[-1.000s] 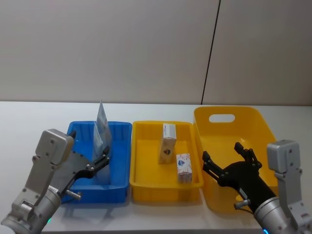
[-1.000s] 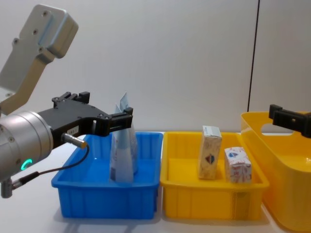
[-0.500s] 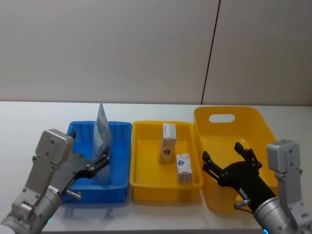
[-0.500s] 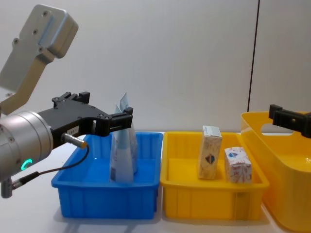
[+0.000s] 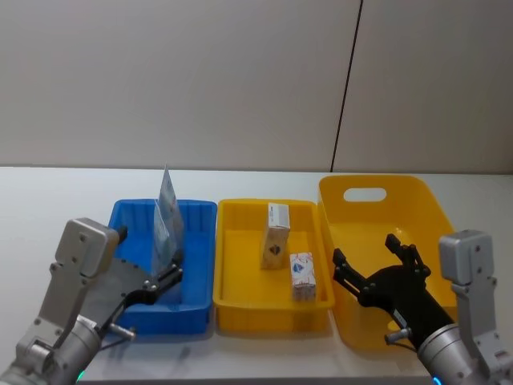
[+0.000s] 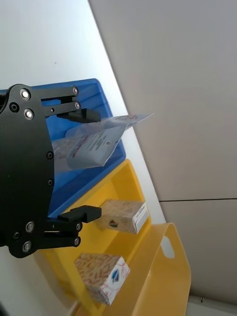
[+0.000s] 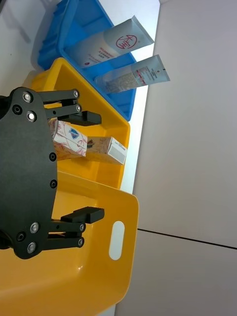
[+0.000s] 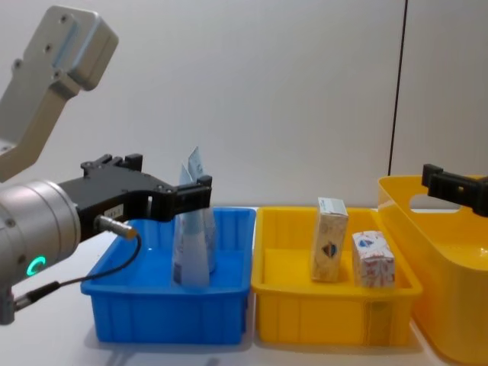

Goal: Bimanual collaborative sorting of washing and personal care products

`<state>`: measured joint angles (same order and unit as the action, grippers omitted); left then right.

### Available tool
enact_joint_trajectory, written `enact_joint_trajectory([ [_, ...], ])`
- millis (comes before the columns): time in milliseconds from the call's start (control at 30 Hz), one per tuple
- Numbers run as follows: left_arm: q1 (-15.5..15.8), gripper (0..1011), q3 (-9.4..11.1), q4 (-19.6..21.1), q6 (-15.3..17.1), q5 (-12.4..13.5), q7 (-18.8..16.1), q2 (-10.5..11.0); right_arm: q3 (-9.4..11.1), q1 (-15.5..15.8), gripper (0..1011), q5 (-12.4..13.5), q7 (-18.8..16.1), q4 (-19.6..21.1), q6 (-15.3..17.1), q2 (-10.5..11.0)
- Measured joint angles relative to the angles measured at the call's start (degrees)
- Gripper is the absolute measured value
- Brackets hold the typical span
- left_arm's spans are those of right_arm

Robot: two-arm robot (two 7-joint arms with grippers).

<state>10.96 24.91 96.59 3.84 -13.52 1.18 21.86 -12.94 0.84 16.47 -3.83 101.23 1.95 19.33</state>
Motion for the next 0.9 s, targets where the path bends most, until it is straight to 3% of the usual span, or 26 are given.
enact_joint_trajectory([
  [467,-2.83,1001,-0.71,2.93,5.95,-2.61,-0.02,-0.77,0.00,0.00,1003,0.00,0.00,0.00,0.00,0.00],
  [900,0.48,1001,-0.34,-2.63,8.68,-3.21,0.94,-3.79,0.00,0.00,1003,0.00,0.00,0.00,0.00,0.00],
])
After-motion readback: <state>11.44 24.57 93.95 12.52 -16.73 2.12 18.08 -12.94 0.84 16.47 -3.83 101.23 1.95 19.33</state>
